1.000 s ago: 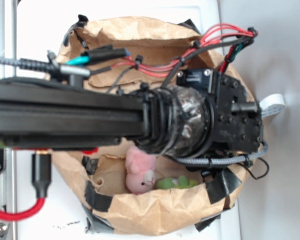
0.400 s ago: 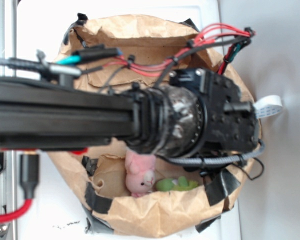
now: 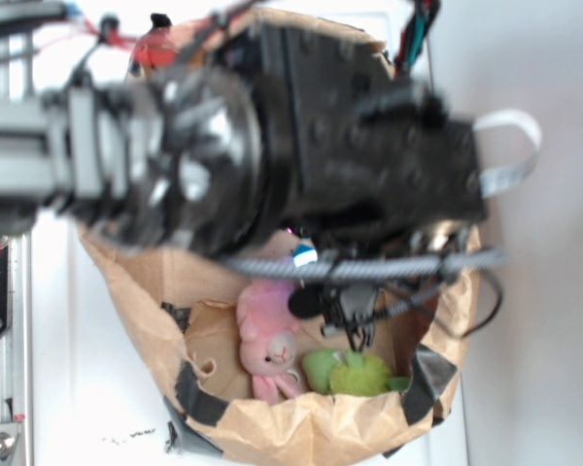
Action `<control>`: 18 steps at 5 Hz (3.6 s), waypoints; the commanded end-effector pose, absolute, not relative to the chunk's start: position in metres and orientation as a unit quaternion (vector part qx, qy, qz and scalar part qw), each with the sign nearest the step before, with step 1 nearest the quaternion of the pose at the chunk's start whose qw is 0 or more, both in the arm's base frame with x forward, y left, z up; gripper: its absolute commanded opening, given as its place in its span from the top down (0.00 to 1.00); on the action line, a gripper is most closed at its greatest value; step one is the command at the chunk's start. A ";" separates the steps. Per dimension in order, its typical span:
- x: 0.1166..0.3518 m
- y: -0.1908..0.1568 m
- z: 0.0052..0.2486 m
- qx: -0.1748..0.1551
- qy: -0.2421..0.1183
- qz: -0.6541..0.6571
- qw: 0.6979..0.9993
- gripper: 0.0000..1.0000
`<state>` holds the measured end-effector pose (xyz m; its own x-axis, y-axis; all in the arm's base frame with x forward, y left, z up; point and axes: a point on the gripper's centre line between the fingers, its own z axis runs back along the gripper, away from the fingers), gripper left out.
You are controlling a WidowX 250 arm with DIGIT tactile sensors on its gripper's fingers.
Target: Grab the blue block.
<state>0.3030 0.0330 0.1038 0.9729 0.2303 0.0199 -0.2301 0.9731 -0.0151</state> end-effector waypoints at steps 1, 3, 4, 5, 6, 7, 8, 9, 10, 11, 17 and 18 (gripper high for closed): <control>0.284 0.041 0.169 -0.008 -0.094 0.118 0.988 1.00; 0.278 0.039 0.173 -0.014 -0.109 0.113 0.988 1.00; 0.285 0.038 0.167 -0.003 -0.119 0.105 0.987 0.42; 0.287 0.024 0.150 0.009 -0.159 0.081 0.984 0.00; 0.291 0.007 0.133 0.018 -0.185 0.056 0.981 0.00; 0.291 0.007 0.133 0.018 -0.185 0.056 0.981 0.00; 0.291 0.007 0.133 0.018 -0.185 0.056 0.981 0.00; 0.291 0.007 0.133 0.018 -0.185 0.056 0.981 0.00; 0.305 -0.004 0.132 0.057 -0.242 -0.074 0.966 0.00; 0.323 -0.004 0.129 0.053 -0.250 -0.200 0.946 0.00; 0.344 -0.004 0.105 0.051 -0.246 -0.536 0.806 0.00; 0.345 -0.003 0.102 0.042 -0.238 -0.544 0.803 0.00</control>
